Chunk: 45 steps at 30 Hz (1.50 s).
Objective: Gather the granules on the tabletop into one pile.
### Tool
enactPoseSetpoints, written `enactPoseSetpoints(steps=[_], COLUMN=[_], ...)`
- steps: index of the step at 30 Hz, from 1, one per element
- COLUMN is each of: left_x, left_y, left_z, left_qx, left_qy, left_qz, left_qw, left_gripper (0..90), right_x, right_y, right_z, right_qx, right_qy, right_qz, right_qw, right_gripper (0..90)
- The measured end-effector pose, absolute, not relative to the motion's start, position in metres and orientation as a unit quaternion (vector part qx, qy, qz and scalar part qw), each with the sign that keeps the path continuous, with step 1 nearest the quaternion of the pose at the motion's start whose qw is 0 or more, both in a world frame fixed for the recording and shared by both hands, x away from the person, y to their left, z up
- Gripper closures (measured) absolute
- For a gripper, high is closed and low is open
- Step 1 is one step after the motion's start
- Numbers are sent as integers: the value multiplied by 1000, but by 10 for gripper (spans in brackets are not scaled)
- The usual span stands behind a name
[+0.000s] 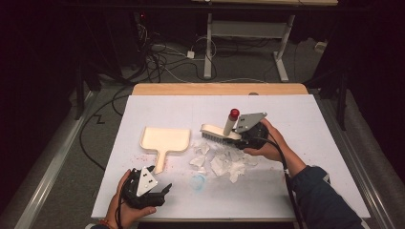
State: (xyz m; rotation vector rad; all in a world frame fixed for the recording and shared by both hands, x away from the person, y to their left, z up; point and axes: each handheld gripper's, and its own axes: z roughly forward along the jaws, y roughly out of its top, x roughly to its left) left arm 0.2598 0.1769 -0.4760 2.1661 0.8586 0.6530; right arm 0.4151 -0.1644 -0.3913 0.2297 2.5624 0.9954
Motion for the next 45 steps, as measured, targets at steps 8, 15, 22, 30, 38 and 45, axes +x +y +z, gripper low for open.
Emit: enactPoseSetpoints(steps=[8, 15, 22, 30, 38, 45], left_x=[260, 261, 261, 261, 262, 261], left_y=[177, 175, 173, 173, 173, 173], left_z=[-475, -475, -475, -476, -476, -476], left_qx=[837, 839, 842, 843, 845, 847], left_qy=[326, 323, 320, 324, 317, 320], left_qz=[262, 263, 263, 257, 260, 253], left_qw=[353, 349, 346, 345, 342, 342], left_gripper=[188, 187, 187, 187, 187, 187], right_x=[410, 411, 425, 441, 437, 419], right_y=[-198, -229, -252, -255, -242, -225], right_z=[-376, -375, -387, -410, -416, -416], right_qx=[141, 202, 257, 303, 284, 263], right_qy=[887, 872, 865, 865, 879, 887], right_qz=[386, 369, 337, 282, 294, 314], right_qw=[212, 249, 268, 284, 246, 215], right_gripper=[682, 682, 683, 682, 682, 682])
